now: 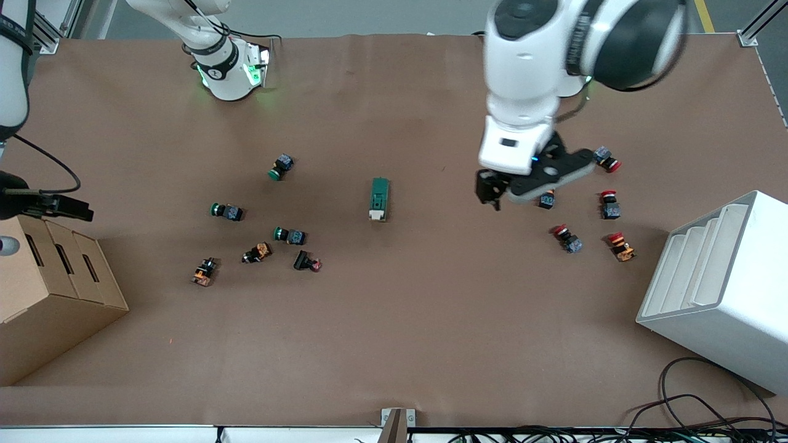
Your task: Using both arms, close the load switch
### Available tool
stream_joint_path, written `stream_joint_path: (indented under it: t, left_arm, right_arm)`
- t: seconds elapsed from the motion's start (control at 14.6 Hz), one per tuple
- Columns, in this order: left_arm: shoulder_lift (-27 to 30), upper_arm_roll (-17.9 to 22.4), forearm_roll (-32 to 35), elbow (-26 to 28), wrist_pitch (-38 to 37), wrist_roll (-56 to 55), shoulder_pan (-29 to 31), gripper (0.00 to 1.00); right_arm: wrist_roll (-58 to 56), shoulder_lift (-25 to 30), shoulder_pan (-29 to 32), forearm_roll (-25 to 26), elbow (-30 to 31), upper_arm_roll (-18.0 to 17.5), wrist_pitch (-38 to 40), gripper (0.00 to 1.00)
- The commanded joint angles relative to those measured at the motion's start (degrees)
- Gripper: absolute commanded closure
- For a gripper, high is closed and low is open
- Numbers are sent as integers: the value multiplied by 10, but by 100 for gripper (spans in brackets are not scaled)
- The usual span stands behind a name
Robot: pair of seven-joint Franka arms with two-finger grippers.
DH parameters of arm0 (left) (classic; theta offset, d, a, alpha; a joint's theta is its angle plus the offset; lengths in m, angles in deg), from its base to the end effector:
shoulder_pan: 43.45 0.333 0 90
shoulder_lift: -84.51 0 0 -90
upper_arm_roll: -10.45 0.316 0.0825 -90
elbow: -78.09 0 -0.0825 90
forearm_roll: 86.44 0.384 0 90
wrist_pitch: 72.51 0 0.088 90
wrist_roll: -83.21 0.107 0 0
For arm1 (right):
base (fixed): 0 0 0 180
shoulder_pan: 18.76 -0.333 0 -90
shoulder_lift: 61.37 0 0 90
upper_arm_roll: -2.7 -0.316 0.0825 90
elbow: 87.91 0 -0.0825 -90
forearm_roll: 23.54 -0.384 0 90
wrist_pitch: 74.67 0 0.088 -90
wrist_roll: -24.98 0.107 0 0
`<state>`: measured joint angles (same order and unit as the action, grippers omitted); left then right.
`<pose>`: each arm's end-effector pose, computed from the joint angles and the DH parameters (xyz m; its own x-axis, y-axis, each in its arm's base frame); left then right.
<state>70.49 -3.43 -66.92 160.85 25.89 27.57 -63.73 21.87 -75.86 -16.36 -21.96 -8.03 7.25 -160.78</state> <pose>0.5548 -0.3176 0.5592 0.9197 0.3066 0.2451 0.3450 -0.9293 -0.1318 0.6154 -0.0722 0.5533 0.9871 -0.0680 -0.1452 -0.0628 -0.9972 0.0395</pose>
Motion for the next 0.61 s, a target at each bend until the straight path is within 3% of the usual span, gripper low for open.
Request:
stream_joint_path:
  t: [0.0,0.27,0.55]
  left_arm:
    - [16,-7,-38,-6,-17,90,51,0]
    - [50,33,-114,2,-17,256,98,0]
    - [103,60,-180,53,-19,342,133,0]
  right_arm:
    - [-5,2,-1,10,-31,-5,43,0]
    - [0,2,5,-14,-31,-3,45,0]
    - [3,5,1,-24,-29,-5,44,0]
